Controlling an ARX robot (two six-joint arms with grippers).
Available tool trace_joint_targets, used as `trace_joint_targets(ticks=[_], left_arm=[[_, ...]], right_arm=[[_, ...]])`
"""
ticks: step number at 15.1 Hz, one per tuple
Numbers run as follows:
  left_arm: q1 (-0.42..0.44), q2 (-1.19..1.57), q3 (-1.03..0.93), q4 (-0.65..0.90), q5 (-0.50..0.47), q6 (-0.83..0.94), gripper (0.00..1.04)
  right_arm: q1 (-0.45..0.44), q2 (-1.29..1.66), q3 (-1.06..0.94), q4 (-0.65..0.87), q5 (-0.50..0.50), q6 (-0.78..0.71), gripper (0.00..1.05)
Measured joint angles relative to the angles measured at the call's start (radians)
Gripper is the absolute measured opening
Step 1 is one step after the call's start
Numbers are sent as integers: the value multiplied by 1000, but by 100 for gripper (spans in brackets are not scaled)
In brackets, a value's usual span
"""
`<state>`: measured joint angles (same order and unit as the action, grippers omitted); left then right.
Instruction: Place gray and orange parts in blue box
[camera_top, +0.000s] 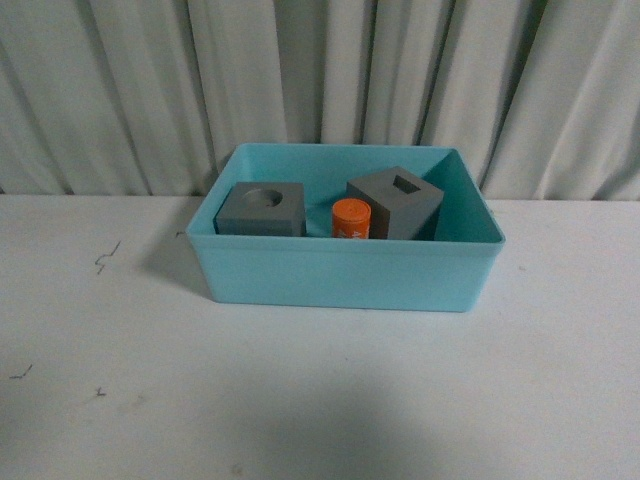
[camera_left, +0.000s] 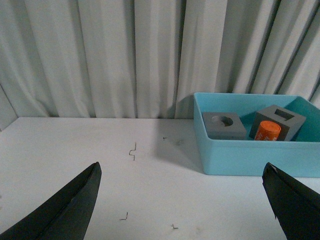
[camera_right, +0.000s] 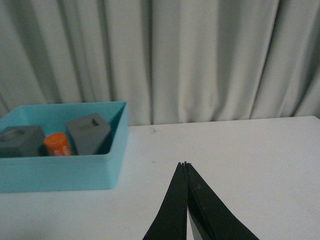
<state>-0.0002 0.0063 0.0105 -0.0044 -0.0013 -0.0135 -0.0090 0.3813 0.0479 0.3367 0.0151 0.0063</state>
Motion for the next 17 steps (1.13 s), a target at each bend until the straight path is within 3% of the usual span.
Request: trace_joint_targets(ticks=[10, 12, 17], left_arm=[[0, 0, 0, 0, 1, 0, 98], [0, 0, 0, 0, -1, 0, 98], [0, 0, 0, 1, 1, 0, 98]], right_arm=[[9, -206, -37, -161, -15, -1, 2], [9, -340, -36, -345, -16, -1, 2], [9, -378, -36, -340, -15, -2, 2]])
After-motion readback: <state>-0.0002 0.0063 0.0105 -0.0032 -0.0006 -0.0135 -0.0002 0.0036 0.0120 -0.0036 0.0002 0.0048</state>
